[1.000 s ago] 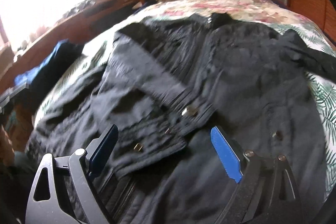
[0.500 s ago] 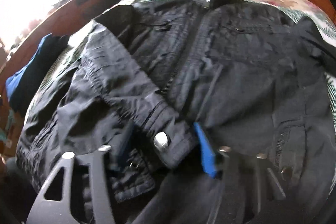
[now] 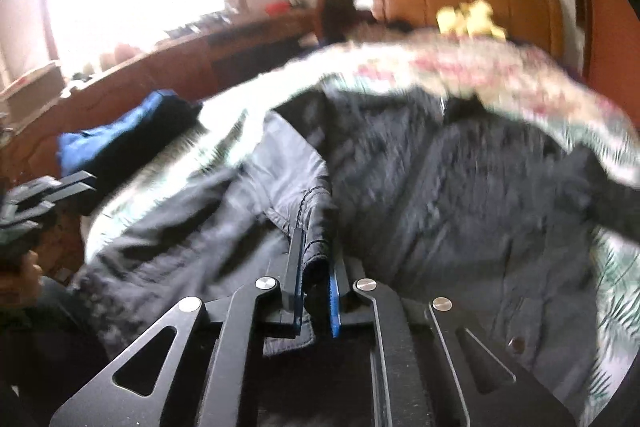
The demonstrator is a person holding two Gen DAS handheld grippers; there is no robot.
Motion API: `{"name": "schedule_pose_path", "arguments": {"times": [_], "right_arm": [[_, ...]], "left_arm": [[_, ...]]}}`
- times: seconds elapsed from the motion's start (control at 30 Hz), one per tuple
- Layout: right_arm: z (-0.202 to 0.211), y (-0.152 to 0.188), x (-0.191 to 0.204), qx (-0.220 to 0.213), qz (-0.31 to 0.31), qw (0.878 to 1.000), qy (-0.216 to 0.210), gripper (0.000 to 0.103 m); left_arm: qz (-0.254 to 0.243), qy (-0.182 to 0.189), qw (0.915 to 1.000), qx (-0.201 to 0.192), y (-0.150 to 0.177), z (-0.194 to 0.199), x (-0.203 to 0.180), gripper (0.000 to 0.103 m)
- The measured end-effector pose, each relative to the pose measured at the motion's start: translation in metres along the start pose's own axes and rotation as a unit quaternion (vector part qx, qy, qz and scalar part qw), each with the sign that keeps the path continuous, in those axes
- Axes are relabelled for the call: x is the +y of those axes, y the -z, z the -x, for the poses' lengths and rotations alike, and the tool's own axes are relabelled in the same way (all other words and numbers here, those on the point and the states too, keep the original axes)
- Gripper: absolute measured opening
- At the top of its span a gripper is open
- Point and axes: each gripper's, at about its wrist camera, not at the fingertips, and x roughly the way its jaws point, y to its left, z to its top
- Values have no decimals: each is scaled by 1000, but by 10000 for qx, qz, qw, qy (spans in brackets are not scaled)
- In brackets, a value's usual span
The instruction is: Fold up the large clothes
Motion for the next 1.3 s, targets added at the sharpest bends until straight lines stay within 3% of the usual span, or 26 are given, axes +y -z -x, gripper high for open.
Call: {"name": "schedule_pose_path", "arguments": {"times": [0.2, 0.3, 0.67, 0.73, 0.87, 0.97, 1.13, 1.3], "right_arm": [[50, -21, 21, -561, 58, 9984, -48, 6], [67, -22, 18, -690, 19, 9975, 147, 6], [52, 17, -50, 81, -455, 9851, 1655, 7], [49, 22, -61, 119, -564, 9825, 1773, 12], [44, 28, -68, 155, -439, 9764, 2108, 36], [43, 31, -70, 95, -376, 9783, 2033, 52], [21, 40, -77, 432, -343, 9889, 1383, 53], [-11, 61, -83, 990, -285, 9888, 1084, 52]], "left_arm": [[51, 12, 10000, 4, 0, -2, 0, 16], [62, 25, 10000, -15, 1, -1, 0, 16], [3, 213, 9996, -193, -4, 3, -5, 16], [-5, 259, 9994, -225, -6, 3, -9, 16], [-85, 236, 9993, -281, -10, 4, -18, 17], [-206, 145, 9991, -331, -15, 6, -26, 17], [-361, 96, 9988, -317, -25, 8, -45, 17], [-386, 113, 9989, -245, -33, 3, -62, 17]]}}
